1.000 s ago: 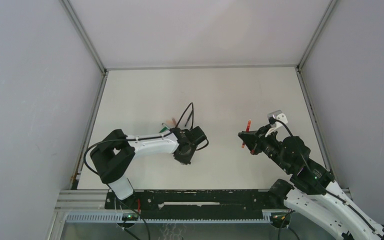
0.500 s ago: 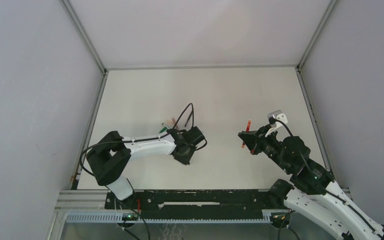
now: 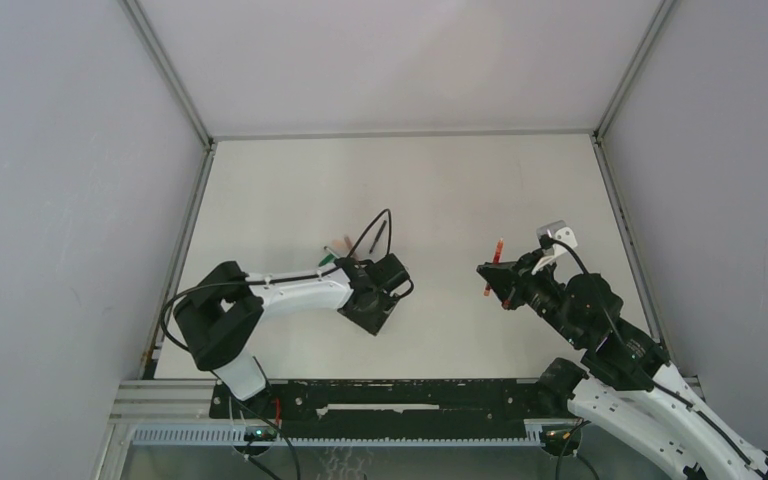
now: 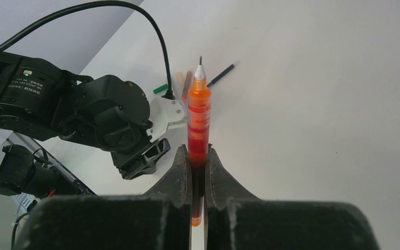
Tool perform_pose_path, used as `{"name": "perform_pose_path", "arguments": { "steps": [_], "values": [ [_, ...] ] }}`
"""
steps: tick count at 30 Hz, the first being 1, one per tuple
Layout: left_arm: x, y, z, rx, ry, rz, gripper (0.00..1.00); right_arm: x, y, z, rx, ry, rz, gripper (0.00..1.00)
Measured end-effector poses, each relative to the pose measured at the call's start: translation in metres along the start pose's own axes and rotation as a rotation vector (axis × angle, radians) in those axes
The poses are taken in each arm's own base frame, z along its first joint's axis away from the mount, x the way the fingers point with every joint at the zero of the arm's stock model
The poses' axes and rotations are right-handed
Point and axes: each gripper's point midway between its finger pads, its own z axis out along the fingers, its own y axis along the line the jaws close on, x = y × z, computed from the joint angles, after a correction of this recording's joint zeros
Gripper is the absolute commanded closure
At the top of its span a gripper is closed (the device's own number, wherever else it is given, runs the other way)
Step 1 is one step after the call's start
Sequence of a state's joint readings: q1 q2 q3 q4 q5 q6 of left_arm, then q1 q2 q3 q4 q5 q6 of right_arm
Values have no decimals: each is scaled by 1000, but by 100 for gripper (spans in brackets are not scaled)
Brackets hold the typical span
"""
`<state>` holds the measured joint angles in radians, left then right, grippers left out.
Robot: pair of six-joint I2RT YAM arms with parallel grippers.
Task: Insert the pens into the pen caps
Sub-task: Adjust the pen cap at the center of the board.
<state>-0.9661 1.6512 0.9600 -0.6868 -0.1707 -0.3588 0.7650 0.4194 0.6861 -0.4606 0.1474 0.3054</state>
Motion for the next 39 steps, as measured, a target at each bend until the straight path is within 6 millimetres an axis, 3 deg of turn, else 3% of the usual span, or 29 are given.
{"name": "perform_pose_path", "arguments": {
  "steps": [13,21,29,39],
  "values": [
    [13,9,-1,-26,8,-108,41,5,-3,0,5,6,0,100],
    [4,16,3,-25,20,-202,41,5,-1,0,-5,5,1,100],
    [-9,36,9,-40,-8,-309,42,4,-1,-2,-8,-4,2,100],
    [-12,45,10,-62,-19,-336,42,4,-1,-2,-7,-3,2,100]
  ]
}}
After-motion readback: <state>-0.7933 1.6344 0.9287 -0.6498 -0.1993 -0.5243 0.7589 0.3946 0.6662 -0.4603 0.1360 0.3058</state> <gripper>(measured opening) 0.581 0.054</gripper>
